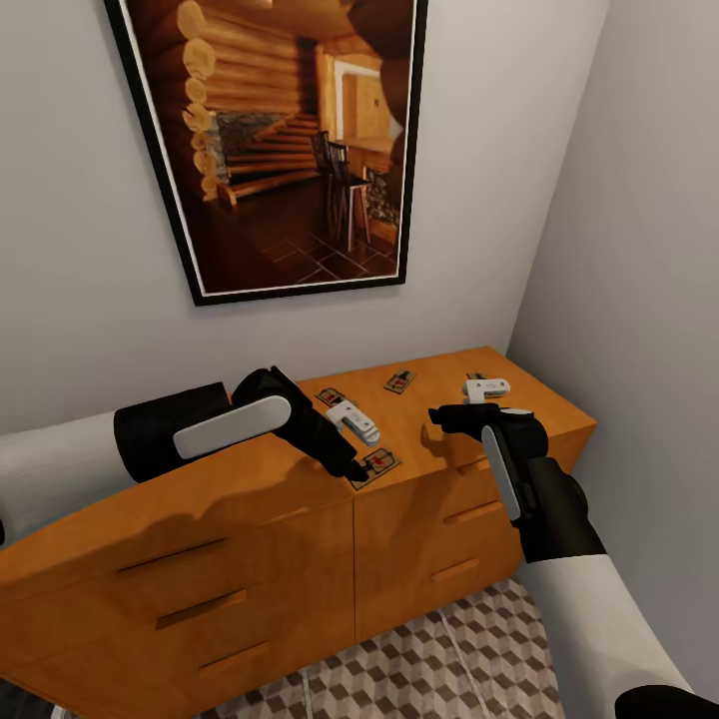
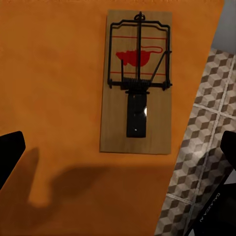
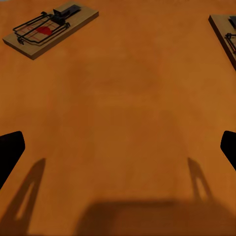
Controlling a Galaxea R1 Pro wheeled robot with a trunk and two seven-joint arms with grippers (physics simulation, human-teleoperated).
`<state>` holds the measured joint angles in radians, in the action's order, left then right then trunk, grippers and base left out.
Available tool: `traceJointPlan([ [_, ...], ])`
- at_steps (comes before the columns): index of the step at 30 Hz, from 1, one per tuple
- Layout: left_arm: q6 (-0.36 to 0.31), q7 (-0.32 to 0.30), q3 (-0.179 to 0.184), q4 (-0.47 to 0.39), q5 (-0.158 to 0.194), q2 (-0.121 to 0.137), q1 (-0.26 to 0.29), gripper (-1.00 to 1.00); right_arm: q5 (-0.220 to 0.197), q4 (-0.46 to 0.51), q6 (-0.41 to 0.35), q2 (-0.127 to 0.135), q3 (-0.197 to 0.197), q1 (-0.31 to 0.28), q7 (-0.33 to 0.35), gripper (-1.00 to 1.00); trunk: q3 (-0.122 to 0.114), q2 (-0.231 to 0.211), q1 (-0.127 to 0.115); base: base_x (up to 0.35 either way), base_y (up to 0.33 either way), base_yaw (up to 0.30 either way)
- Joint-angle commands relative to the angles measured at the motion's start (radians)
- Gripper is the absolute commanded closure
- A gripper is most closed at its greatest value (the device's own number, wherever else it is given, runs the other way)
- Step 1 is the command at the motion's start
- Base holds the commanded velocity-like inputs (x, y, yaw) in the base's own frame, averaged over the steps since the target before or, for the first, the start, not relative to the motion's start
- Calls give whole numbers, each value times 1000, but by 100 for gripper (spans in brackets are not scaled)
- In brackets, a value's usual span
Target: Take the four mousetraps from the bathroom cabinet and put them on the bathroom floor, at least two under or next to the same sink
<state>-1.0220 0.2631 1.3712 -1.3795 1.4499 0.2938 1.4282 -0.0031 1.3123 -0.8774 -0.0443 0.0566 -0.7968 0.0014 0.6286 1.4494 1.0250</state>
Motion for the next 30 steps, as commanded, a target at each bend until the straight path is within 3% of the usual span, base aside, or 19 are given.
traceJointPlan([
  [1, 0, 10, 2, -1, 10, 1, 1, -100, 0, 1, -5, 0, 0, -1, 0, -100, 1, 1, 0, 36, 0, 0],
  [12, 0, 9, 4, 7, 12, 2, 1, -100, 0, 1, -5, 0, 0, -1, 0, -100, 1, 1, 0, 162, 0, 0],
  [30, 2, 7, 8, 7, 13, -3, -6, -100, 0, 1, -5, 0, 0, -1, 0, -100, 1, 1, 0, 19, 0, 0],
])
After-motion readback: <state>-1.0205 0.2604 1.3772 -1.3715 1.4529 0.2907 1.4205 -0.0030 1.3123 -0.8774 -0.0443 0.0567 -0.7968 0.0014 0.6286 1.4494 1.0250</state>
